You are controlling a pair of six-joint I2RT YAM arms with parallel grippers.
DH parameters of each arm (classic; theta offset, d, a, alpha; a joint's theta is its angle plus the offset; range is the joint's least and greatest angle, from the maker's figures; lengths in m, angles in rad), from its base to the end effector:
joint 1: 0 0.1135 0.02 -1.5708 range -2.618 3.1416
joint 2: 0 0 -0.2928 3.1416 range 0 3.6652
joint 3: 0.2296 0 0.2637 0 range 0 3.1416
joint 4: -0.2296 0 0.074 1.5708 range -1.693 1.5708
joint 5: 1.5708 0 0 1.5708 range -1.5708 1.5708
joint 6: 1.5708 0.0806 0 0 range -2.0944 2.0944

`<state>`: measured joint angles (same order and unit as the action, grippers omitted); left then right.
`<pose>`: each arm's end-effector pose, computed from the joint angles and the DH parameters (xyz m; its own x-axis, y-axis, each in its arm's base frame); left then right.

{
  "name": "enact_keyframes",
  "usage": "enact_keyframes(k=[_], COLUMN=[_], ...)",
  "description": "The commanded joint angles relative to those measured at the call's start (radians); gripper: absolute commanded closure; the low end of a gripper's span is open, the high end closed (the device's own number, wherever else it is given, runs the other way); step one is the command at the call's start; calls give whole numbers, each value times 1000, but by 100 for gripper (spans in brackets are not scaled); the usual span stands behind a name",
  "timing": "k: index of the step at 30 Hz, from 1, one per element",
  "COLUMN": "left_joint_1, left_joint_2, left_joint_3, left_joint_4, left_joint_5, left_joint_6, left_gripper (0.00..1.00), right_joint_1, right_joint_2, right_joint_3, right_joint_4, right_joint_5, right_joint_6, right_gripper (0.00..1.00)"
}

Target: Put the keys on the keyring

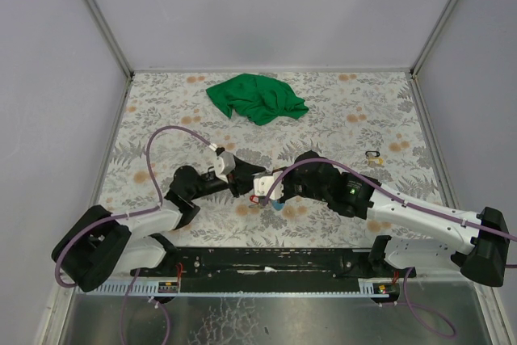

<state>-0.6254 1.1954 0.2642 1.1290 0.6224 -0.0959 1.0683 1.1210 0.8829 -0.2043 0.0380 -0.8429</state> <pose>0.1758 -0.1849 0.2431 0.0687 -0.1455 -0.9870 0.9500 0.3116 0.0202 0.1453 0.2580 0.3088 0.5043 -0.6314 -0.5891 -0.7256 0.0601 -0.6855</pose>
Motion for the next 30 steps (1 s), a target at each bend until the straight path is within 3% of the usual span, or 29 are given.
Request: enact_keyframes(k=[1,13,26,30], left_joint_1=[9,9,10,10], left_joint_2=[23,66,57,56], left_joint_3=[37,81,78,82], left_joint_4=[50,-4,-74,-85], left_joint_5=[48,114,95,97], left_joint_6=[-8,-16,5,7], left_gripper=[71,83,82,87], right_joint_1=[-2,-2,-2,-2], right_joint_2=[-30,-28,-35,-34], right_joint_3=[30,31,33,34], right_joint_4=[69,64,53,50], right_joint_5=[-10,-12,0,3], right_joint_6=[-8,-6,-5,-5], right_gripper=[100,100,100,100])
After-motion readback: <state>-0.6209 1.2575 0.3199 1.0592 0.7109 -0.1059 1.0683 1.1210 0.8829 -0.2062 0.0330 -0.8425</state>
